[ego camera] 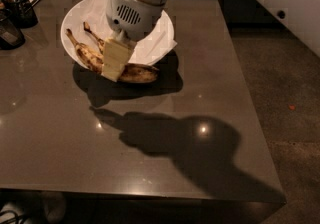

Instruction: Pick banana from white bowl

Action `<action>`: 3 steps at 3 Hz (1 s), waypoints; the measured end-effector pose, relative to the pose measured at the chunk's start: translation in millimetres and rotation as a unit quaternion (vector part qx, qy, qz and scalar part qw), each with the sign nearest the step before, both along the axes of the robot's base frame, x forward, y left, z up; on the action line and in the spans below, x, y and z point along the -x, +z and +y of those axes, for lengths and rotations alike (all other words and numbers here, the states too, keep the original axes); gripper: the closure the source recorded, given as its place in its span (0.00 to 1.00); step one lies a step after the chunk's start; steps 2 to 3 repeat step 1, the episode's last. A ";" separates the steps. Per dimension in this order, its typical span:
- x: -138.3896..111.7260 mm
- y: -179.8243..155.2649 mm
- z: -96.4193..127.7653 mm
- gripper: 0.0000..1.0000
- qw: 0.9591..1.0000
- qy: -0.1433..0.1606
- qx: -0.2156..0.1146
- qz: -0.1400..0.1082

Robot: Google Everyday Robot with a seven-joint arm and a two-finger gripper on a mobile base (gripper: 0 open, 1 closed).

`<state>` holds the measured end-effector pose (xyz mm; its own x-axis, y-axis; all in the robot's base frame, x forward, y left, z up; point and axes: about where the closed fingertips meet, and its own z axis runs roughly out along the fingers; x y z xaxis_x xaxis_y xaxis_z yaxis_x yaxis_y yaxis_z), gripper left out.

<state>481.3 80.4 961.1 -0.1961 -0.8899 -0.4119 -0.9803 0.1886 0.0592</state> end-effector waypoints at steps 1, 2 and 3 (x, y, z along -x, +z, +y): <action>0.6 -1.7 0.1 1.00 1.000 0.000 0.001 0.001; 0.6 -1.7 0.1 1.00 1.000 0.000 0.001 0.001; 0.6 -1.7 0.1 1.00 1.000 0.000 0.001 0.001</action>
Offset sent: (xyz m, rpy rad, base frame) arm 0.0000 0.0000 0.0000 0.0000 0.0000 0.0000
